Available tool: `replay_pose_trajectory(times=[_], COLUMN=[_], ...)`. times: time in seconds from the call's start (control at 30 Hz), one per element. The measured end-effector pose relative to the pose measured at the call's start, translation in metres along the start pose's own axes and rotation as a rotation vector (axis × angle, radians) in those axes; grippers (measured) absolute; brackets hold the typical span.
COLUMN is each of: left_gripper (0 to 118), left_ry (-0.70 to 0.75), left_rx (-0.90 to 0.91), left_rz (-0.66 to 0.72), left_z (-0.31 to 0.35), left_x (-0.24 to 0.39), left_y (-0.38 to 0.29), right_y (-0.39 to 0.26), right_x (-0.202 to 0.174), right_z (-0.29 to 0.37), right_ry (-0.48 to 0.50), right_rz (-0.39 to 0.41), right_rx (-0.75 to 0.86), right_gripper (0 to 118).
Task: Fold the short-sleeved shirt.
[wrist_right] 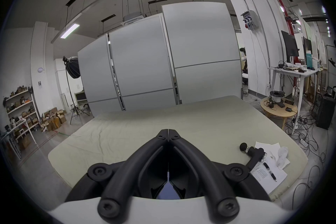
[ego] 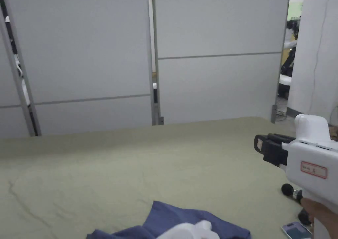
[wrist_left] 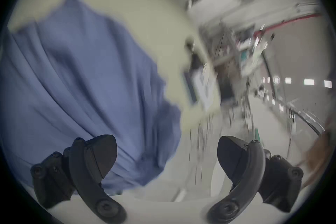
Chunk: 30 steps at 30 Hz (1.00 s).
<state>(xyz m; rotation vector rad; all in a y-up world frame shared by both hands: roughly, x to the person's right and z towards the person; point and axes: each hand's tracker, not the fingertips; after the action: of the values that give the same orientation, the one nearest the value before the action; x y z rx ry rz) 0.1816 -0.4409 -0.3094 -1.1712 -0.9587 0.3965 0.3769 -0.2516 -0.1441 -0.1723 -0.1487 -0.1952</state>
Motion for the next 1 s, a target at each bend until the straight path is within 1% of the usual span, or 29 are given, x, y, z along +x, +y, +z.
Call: replay_pose_trajectory(times=[0.1,0.17,0.2,0.27,0.33,0.37,0.43,0.47,0.5,0.53,0.57,0.67,0.73,0.8,0.87,0.9,1.0], left_gripper=[118,118,118,118,118,118,108,101,89,30,0,0,0,0,0,0,0], left_ry=[0.077,0.196,0.295,0.474,0.647,0.682,0.744,0.739,0.725,0.714,0.700,0.699,0.715,0.738,0.699,0.691,0.710], left_rx=[0.426,0.679,0.788,0.940,1.054,1.063,1.070,1.047,1.040,1.063,1.140,1.011,0.941,0.882,0.834,0.804,0.665], left_rz=[-0.097,-0.246,-0.322,-0.468,-0.541,-0.542,-0.489,-0.473,-0.482,-0.471,-0.462,-0.458,-0.444,-0.429,-0.407,-0.398,-0.385], left_z=[0.125,0.212,0.253,0.323,0.374,0.387,0.417,0.425,0.429,0.430,0.429,0.419,0.401,0.383,0.361,0.352,0.304], left_x=[0.010,0.024,0.033,0.051,0.061,0.063,0.065,0.063,0.062,0.059,0.056,0.043,0.032,0.020,0.007,-0.004,-0.033], left_y=[0.056,0.073,0.076,0.073,0.065,0.060,0.050,0.048,0.043,0.039,0.031,0.034,0.039,0.055,0.064,0.080,0.108], right_y=[0.009,0.017,0.021,0.030,0.039,0.043,0.049,0.051,0.053,0.054,0.055,0.056,0.056,0.053,0.048,0.043,0.027], right_x=[-0.006,-0.015,-0.019,-0.026,-0.031,-0.032,-0.036,-0.037,-0.038,-0.040,-0.042,-0.046,-0.051,-0.056,-0.060,-0.063,-0.065], right_z=[-0.002,-0.001,-0.003,-0.007,-0.013,-0.016,-0.024,-0.029,-0.034,-0.038,-0.041,-0.053,-0.064,-0.075,-0.089,-0.097,-0.122], right_ry=[0.018,0.023,0.024,0.023,0.025,0.029,0.031,0.031,0.033,0.035,0.035,0.045,0.046,0.045,0.045,0.032,0.024], right_rz=[-0.018,-0.011,-0.006,0.008,0.013,0.011,0.002,-0.001,-0.005,-0.011,-0.018,-0.034,-0.033,-0.025,-0.004,0.010,0.033], right_rx=[0.036,0.074,0.092,0.110,0.119,0.125,0.135,0.134,0.131,0.131,0.133,0.129,0.115,0.098,0.070,0.056,0.009], right_gripper=[2,2,2,2,2,2,2,2,2,2,2,2,2,2,2,2,2])
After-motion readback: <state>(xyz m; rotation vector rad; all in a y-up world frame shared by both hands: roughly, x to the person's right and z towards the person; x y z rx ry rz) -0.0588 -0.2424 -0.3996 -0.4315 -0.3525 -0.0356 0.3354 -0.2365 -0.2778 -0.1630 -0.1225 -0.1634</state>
